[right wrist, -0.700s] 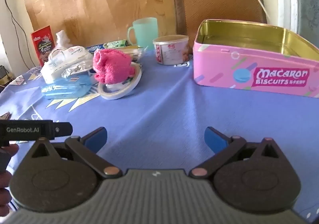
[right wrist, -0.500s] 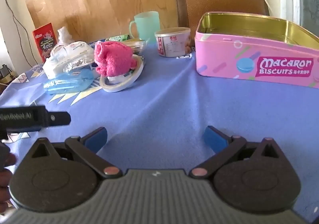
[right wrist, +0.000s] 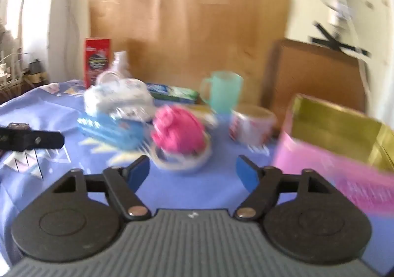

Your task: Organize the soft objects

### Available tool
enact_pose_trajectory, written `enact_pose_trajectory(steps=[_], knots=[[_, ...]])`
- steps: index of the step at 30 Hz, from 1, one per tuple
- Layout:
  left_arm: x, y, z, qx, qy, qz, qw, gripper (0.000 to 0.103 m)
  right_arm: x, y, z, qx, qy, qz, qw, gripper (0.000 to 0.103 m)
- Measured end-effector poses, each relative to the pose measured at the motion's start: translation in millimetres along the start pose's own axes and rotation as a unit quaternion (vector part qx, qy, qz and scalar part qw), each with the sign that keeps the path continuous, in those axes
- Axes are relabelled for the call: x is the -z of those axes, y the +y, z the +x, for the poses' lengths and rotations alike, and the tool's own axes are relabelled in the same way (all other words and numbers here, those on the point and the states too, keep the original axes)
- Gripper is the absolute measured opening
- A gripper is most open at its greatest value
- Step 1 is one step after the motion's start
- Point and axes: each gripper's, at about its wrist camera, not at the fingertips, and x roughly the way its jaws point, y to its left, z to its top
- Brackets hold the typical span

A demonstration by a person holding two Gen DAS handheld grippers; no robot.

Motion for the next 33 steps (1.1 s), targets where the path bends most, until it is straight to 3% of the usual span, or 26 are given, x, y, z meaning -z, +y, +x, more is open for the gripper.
enact_pose_trajectory(steps=[5,6,7,8,11,14,17,20,22,27,29,30,31,32,33], knots=[[3.0,10.2,-3.1,0.017,0.011,-0.01,0.9998,0.094,-17.8,7.6,64.0,-0.007,0.022,-0.013,1.0,0.077],[5.7,12.2,-3.3,0.02,0.015,-0.012,0.9996,0.092,-18.8,6.6,73.0,-0.007,0.031,-0.01,0.999,0.072],[8.4,14.4,-3.9,0.024,0.018,-0.013,0.9995,0.089,-17.8,6.3,82.8,-0.012,0.042,-0.006,0.999,0.056],[8.7,16.2,-4.4,0.029,0.02,-0.016,0.9993,0.086,-16.3,5.7,86.5,-0.021,0.047,0.0,0.999,0.056],[6.4,25.7,-7.4,0.056,0.016,-0.034,0.9977,0.082,-17.2,10.1,56.4,-0.027,0.006,0.007,1.0,0.055],[-0.1,35.3,-7.7,0.09,0.012,-0.058,0.9942,0.082,-12.1,33.9,3.7,-0.048,-0.054,-0.053,0.996,0.057],[-3.1,37.9,-4.5,0.118,0.019,-0.072,0.9902,0.082,9.6,60.1,-15.1,-0.068,-0.027,-0.112,0.991,0.062],[-2.9,30.8,-2.9,0.129,0.032,-0.067,0.9888,0.077,37.6,76.8,-15.5,-0.085,0.019,-0.132,0.987,0.064],[-2.6,24.5,-3.2,0.141,0.038,-0.062,0.9874,0.077,48.2,79.8,-22.2,-0.084,0.022,-0.12,0.989,0.076],[-2.9,-3.1,7.9,0.166,0.062,-0.039,0.9833,0.075,47.9,72.3,-32.2,-0.1,0.033,-0.081,0.991,0.078],[-0.3,-15.8,17.5,0.176,0.078,-0.028,0.9808,0.065,41.5,62.0,-19.6,-0.108,0.051,-0.064,0.991,0.078],[1.1,-22.4,23.6,0.174,0.088,-0.019,0.9806,0.061,42.7,59.8,-18.6,-0.112,0.059,-0.053,0.99,0.077],[2.9,-28.7,30.2,0.173,0.098,-0.008,0.9799,0.046,38.0,52.8,-8.3,-0.118,0.068,-0.043,0.99,0.063],[4.7,-33.8,36.7,0.176,0.112,-0.002,0.9781,0.04,35.1,45.9,1.8,-0.127,0.074,-0.029,0.989,0.052],[5.5,-37.9,38.9,0.179,0.114,-0.002,0.9772,0.04,34.7,42.2,4.4,-0.137,0.079,-0.019,0.987,0.05]])
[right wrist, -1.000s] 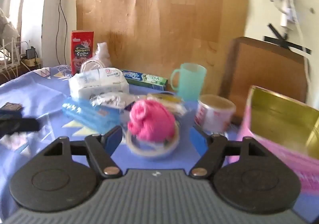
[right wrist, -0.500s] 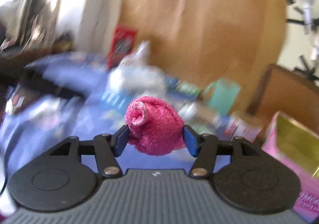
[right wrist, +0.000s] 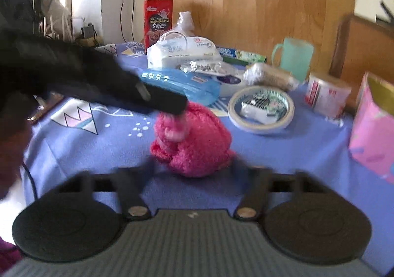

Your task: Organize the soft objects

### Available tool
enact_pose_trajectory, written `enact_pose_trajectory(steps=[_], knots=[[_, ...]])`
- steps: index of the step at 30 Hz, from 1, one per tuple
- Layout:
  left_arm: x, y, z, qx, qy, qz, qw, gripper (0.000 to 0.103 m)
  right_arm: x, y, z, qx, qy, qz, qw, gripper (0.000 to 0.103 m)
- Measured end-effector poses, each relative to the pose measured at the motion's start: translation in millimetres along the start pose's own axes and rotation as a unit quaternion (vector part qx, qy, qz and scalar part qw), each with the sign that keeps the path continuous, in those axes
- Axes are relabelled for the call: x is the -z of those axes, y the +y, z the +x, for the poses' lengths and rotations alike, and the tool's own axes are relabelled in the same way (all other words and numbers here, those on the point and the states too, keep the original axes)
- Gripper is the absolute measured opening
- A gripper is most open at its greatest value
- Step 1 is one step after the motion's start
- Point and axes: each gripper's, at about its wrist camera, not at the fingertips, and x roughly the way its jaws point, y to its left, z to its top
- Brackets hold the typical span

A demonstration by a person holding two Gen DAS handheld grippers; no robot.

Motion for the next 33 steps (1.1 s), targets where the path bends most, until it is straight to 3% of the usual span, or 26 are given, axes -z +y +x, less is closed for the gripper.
enact_pose_trajectory(steps=[5,12,14,15,16,18,20,23,26,28,33], knots=[[-18.7,-36.0,2.8,0.028,-0.019,0.043,0.9985,0.039,1.0,-18.7,-21.3,0.022,-0.053,0.043,0.997,0.05],[-64.0,-132.7,52.9,0.109,-0.046,0.134,0.984,0.039,-15.3,-74.1,-66.0,0.143,-0.133,0.06,0.979,0.05],[-74.0,-160.0,75.0,0.123,-0.048,0.15,0.9798,0.051,-23.6,-103.1,-76.4,0.184,-0.147,0.073,0.969,0.05],[-75.8,-169.5,84.1,0.118,-0.05,0.154,0.9796,0.053,-27.2,-117.9,-79.9,0.207,-0.15,0.08,0.964,0.053],[-75.7,-175.0,90.4,0.107,-0.053,0.155,0.9806,0.053,-29.9,-134.9,-80.4,0.233,-0.144,0.091,0.957,0.066],[-71.3,-172.6,92.1,0.094,-0.05,0.148,0.9833,0.053,-30.2,-166.3,-77.6,0.273,-0.113,0.117,0.948,0.08],[-60.7,-156.5,81.1,0.084,-0.059,0.145,0.9842,0.056,-20.9,-181.0,-84.8,0.288,-0.122,0.132,0.941,0.079],[-38.6,-113.7,52.0,0.024,-0.075,0.137,0.9875,0.058,-4.3,-182.9,-98.4,0.276,-0.154,0.156,0.936,0.078],[-17.2,-63.1,23.0,-0.041,-0.075,0.101,0.9912,0.058,-2.8,-171.8,-94.9,0.232,-0.18,0.164,0.942,0.069],[-4.4,-30.3,3.1,-0.093,-0.087,0.076,0.9888,0.058,-11.7,-155.9,-82.5,0.19,-0.18,0.154,0.953,0.066],[7.5,38.2,-31.6,-0.193,-0.117,0.016,0.9741,0.058,-31.7,-106.9,-33.8,0.069,-0.119,0.103,0.985,0.061]])
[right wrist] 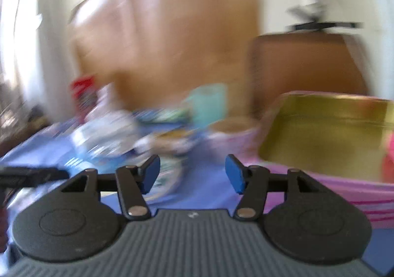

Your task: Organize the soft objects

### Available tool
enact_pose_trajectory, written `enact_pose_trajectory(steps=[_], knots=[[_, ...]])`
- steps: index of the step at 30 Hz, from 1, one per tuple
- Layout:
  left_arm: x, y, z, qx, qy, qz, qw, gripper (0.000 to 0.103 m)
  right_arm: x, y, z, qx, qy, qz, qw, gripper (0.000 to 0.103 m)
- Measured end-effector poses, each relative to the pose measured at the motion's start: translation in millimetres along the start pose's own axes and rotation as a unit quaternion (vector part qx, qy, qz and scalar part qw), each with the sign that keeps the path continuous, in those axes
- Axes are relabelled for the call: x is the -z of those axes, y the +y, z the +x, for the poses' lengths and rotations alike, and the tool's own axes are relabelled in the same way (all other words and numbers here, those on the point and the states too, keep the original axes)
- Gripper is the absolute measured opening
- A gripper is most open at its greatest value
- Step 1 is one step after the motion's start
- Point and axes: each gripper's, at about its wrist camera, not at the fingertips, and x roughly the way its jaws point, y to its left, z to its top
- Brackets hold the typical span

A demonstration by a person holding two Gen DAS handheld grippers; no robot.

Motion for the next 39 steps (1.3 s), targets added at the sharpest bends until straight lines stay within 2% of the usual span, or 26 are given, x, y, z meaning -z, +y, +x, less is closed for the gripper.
enact_pose_trajectory(steps=[2,4,7,9,13,14,16,18,20,21,22,24,26,31,34,36,37,38,39], knots=[[-1.5,20.4,1.8,-0.014,0.0,-0.033,0.9994,0.058,-0.6,19.8,18.8,-0.035,0.024,-0.001,0.999,0.06],[-0.7,34.6,5.8,0.001,0.002,-0.06,0.9982,0.059,-3.6,36.8,35.7,-0.059,0.042,0.0,0.997,0.057],[3.2,44.2,4.2,0.027,0.003,-0.069,0.9973,0.059,-8.0,54.6,57.2,-0.081,0.064,0.006,0.995,0.056],[3.4,46.6,4.1,0.034,0.005,-0.074,0.9967,0.06,-14.0,59.1,71.1,-0.094,0.081,0.032,0.992,0.056],[0.8,34.9,7.8,0.042,0.016,-0.067,0.9967,0.06,-24.4,56.0,102.0,-0.11,0.118,0.118,0.98,0.057],[1.3,32.1,8.2,0.043,0.019,-0.062,0.9969,0.06,-24.8,56.2,109.0,-0.109,0.124,0.129,0.978,0.058],[1.6,27.8,9.0,0.048,0.021,-0.053,0.9972,0.06,-27.7,54.3,124.1,-0.103,0.142,0.134,0.975,0.066],[2.3,25.9,8.4,0.052,0.019,-0.047,0.9974,0.06,-26.2,55.2,139.9,-0.097,0.159,0.148,0.971,0.067],[2.9,25.4,7.5,0.056,0.016,-0.044,0.9973,0.06,-22.7,51.8,153.1,-0.102,0.174,0.18,0.963,0.058],[3.4,24.9,6.5,0.057,0.014,-0.045,0.9973,0.06,-19.5,48.9,157.8,-0.114,0.179,0.203,0.956,0.039],[3.6,24.8,5.6,0.059,0.012,-0.045,0.9972,0.06,-19.2,47.9,160.8,-0.119,0.181,0.219,0.951,0.033],[4.1,25.7,4.7,0.062,0.008,-0.048,0.9969,0.06,-19.9,47.5,155.9,-0.12,0.172,0.237,0.949,0.03],[3.6,27.4,4.7,0.064,0.006,-0.052,0.9966,0.062,-21.3,49.7,141.3,-0.126,0.158,0.232,0.952,0.026],[2.4,31.1,4.6,0.07,0.002,-0.063,0.9956,0.062,-18.9,45.9,81.1,-0.159,0.128,0.197,0.959,0.024],[1.9,33.5,5.1,0.072,0.002,-0.069,0.995,0.065,-4.8,31.4,47.1,-0.218,0.142,0.189,0.947,0.024],[1.8,34.3,5.6,0.074,0.003,-0.072,0.9947,0.067,7.8,24.9,31.7,-0.228,0.162,0.178,0.943,0.028],[1.4,34.1,6.9,0.073,0.007,-0.071,0.9947,0.067,16.0,20.1,23.6,-0.217,0.173,0.171,0.945,0.033],[0.7,33.6,9.0,0.073,0.013,-0.07,0.9948,0.067,22.6,18.3,16.8,-0.187,0.175,0.162,0.953,0.038],[0.1,33.0,11.1,0.073,0.019,-0.067,0.9948,0.067,28.3,14.5,9.9,-0.144,0.17,0.15,0.963,0.05]])
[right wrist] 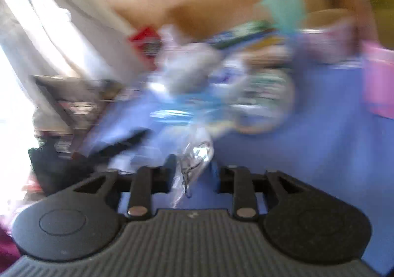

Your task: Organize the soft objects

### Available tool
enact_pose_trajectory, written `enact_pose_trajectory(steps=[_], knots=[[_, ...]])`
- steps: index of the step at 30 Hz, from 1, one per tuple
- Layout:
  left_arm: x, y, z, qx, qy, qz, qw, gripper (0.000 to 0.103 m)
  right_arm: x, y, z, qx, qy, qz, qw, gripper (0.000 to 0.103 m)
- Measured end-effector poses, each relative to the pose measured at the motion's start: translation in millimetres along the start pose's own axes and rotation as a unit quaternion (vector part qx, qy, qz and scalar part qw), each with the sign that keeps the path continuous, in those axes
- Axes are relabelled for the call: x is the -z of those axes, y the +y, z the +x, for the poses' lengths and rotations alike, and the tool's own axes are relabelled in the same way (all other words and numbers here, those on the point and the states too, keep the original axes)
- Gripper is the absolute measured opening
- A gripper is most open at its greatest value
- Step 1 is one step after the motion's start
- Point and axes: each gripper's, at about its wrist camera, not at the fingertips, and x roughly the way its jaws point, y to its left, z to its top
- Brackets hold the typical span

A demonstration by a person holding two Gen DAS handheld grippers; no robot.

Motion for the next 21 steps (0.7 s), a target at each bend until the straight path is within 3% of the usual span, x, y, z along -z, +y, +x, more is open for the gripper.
enact_pose_trajectory(steps=[2,3,5,7,10,13,17,19,21], knots=[[-0.5,-1.0,3.5,0.0,0.009,0.005,0.9999,0.067,10.6,-4.8,-9.9,0.077,-0.028,-0.021,0.996,0.051],[-0.6,-2.1,4.8,0.001,0.014,0.009,0.9999,0.067,14.6,-6.9,-14.1,0.092,-0.035,-0.027,0.995,0.051],[-0.3,-4.7,6.5,0.005,0.022,0.018,0.9996,0.067,20.3,-6.3,-20.1,0.08,-0.041,-0.035,0.995,0.053],[0.2,-12.2,8.2,0.011,0.032,0.031,0.9989,0.067,25.9,2.8,-23.5,0.072,-0.045,-0.06,0.995,0.062],[1.0,-29.1,12.9,0.029,0.047,0.044,0.9975,0.067,34.1,14.6,-23.1,0.076,-0.043,-0.119,0.989,0.065],[1.4,-55.7,26.1,0.036,0.068,0.074,0.9944,0.082,44.6,22.3,-16.1,0.084,-0.031,-0.169,0.982,0.07],[9.6,-81.8,54.9,0.031,0.12,0.111,0.986,0.089,50.2,26.9,-0.4,0.094,-0.018,-0.202,0.975,0.072],[14.7,-91.0,54.5,0.047,0.122,0.118,0.9844,0.079,50.4,30.7,8.6,0.104,-0.022,-0.212,0.971,0.071],[19.5,-99.3,49.0,0.05,0.125,0.119,0.9836,0.078,51.5,33.1,12.1,0.11,-0.024,-0.229,0.967,0.07]])
